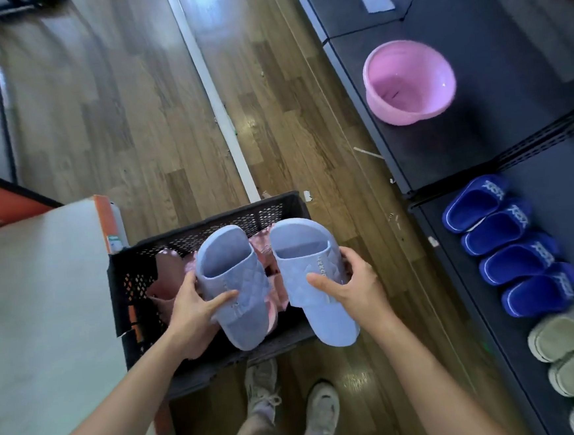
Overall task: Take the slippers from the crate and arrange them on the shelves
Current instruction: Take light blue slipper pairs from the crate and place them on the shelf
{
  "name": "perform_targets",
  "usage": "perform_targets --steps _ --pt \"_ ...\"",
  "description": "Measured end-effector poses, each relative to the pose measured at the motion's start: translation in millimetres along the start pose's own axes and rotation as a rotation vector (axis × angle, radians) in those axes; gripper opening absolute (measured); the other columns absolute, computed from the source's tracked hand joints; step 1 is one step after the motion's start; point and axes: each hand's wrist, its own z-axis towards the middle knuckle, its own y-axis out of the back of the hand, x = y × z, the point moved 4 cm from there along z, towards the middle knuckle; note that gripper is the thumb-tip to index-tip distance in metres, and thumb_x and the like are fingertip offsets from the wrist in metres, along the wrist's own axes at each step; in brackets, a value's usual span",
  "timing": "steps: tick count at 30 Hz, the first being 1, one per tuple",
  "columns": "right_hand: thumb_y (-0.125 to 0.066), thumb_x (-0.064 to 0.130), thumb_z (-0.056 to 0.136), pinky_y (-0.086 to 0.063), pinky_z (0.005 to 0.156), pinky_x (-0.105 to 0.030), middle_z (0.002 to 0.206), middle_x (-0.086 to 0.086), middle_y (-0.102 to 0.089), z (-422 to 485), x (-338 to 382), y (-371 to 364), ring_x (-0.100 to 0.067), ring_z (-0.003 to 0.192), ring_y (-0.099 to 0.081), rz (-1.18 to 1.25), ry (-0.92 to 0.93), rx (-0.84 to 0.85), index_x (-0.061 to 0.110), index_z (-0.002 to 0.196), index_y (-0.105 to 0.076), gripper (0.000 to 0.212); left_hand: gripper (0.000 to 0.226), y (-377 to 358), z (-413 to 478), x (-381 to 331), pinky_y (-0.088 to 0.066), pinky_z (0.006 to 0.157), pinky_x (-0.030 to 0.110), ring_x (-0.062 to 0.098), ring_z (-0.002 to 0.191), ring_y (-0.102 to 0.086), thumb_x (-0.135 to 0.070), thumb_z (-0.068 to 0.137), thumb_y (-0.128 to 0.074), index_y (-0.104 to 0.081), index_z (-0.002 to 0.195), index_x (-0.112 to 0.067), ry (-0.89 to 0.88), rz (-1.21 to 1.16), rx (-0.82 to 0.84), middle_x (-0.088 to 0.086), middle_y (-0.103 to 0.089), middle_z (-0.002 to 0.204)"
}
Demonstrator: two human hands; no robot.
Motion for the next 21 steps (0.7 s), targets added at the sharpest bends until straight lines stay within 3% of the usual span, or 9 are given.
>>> perform_targets --steps 3,6,10,14,18,21 --pt "-0.079 0.043 0.063 -0.052 0.076 -0.028 0.107 0.011 -0.063 -30.8 30.2 13.6 -0.007 0.096 -0.061 -0.012 0.031 -0.006 0.027 0.112 -0.053 0.058 0.05 13.9 -27.0 -31.0 -0.047 0.055 0.009 0.0 0.077 -0.064 0.0 0.069 -0.077 -0.052 0.111 -0.006 -0.079 0.104 0.042 -0.003 -0.063 0.094" --pt "-0.076 0.044 0.059 -0.051 0.07 -0.024 0.1 0.015 -0.064 -61.4 56.5 31.9 -0.001 0.088 -0.061 0.025 0.075 -0.04 0.035 0.1 -0.054 0.048 0.05 21.8 -53.9 -64.2 -0.046 0.064 0.017 0.015 0.091 -0.063 -0.006 0.066 -0.082 -0.055 0.107 -0.013 -0.135 0.157 0.078 -0.003 -0.065 0.098" --pt "-0.078 0.041 0.059 -0.051 0.068 -0.023 0.096 0.016 -0.065 -104.3 86.9 64.1 0.003 0.084 -0.062 0.069 0.131 -0.077 0.036 0.096 -0.055 0.044 0.052 13.8 -98.5 -116.7 -0.046 0.067 0.021 0.012 0.088 -0.062 -0.023 0.056 -0.084 -0.055 0.1 -0.019 -0.233 0.194 0.113 -0.004 -0.066 0.097" --pt "-0.079 0.039 0.061 -0.053 0.073 -0.025 0.099 0.014 -0.065 -146.1 105.8 101.7 0.002 0.087 -0.062 0.112 0.188 -0.133 0.033 0.101 -0.055 0.047 0.053 -2.8 -142.5 -163.7 -0.047 0.06 0.012 -0.003 0.077 -0.061 -0.035 0.052 -0.082 -0.055 0.094 -0.02 -0.344 0.202 0.166 -0.006 -0.066 0.092" --pt "-0.082 0.029 0.068 -0.05 0.067 -0.013 0.096 0.017 -0.063 -190.3 113.0 143.3 0.01 0.084 -0.06 0.127 0.235 -0.197 0.035 0.096 -0.053 0.042 0.061 -24.3 -185.8 -201.1 -0.05 0.062 0.017 0.005 0.077 -0.062 -0.05 0.044 -0.075 -0.056 0.093 -0.019 -0.439 0.203 0.197 -0.004 -0.066 0.089" --pt "-0.08 0.027 0.07 -0.051 0.07 -0.015 0.101 0.015 -0.062 -221.3 113.7 177.8 0.01 0.088 -0.059 0.128 0.249 -0.253 0.036 0.099 -0.052 0.042 0.061 -45.0 -213.3 -225.5 -0.052 0.066 0.026 0.012 0.081 -0.063 -0.051 0.044 -0.075 -0.056 0.094 -0.02 -0.494 0.221 0.211 -0.003 -0.067 0.09"
